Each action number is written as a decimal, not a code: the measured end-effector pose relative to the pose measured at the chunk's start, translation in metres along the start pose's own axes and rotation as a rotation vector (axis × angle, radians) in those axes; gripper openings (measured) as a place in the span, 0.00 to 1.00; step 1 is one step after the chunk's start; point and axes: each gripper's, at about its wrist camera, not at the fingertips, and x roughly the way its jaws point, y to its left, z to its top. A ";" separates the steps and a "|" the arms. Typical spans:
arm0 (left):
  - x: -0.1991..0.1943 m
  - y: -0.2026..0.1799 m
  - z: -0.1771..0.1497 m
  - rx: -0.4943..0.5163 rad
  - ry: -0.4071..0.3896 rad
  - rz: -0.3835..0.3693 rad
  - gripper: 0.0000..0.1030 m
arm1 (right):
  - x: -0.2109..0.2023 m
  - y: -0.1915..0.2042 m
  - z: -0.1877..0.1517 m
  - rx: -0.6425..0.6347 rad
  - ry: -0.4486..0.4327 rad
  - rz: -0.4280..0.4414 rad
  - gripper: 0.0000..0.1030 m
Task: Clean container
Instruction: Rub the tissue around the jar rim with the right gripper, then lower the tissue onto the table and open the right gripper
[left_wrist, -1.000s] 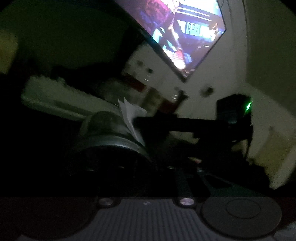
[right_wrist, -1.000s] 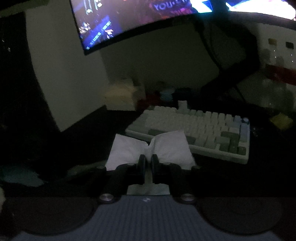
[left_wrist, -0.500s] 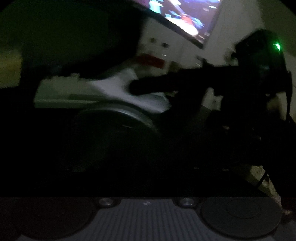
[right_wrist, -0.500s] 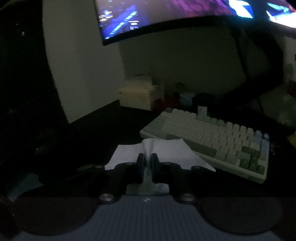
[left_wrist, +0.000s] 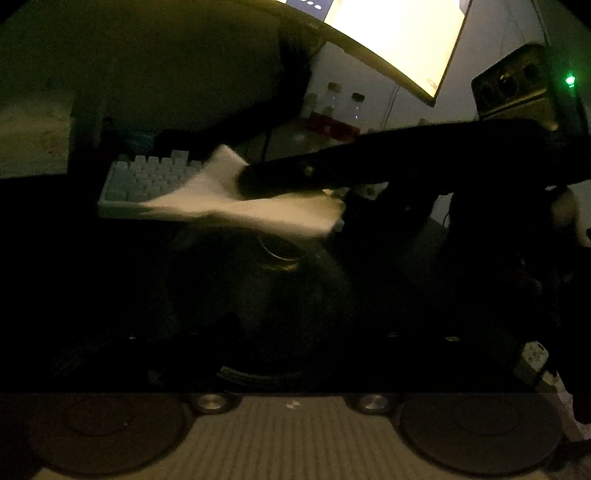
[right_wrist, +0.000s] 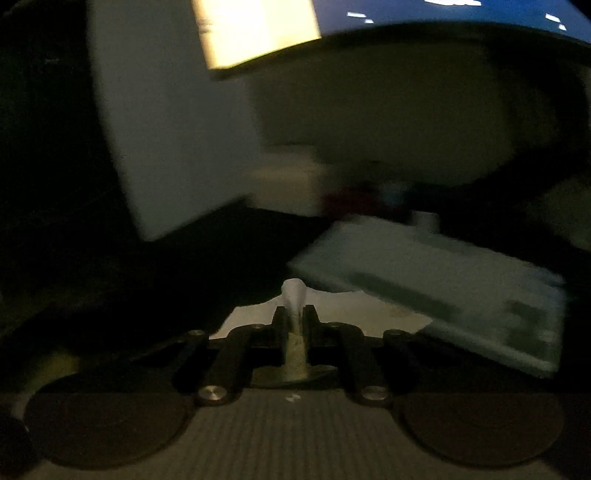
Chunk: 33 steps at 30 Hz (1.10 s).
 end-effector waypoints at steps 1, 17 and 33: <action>0.000 0.000 0.000 0.000 -0.001 0.000 0.61 | 0.002 -0.009 0.002 0.028 0.007 -0.043 0.10; 0.014 -0.005 0.005 0.028 -0.011 0.059 0.54 | -0.018 -0.001 -0.017 -0.019 -0.052 -0.015 0.10; 0.047 -0.049 0.019 0.006 -0.075 0.297 0.12 | -0.073 -0.063 -0.075 0.071 -0.035 -0.048 0.08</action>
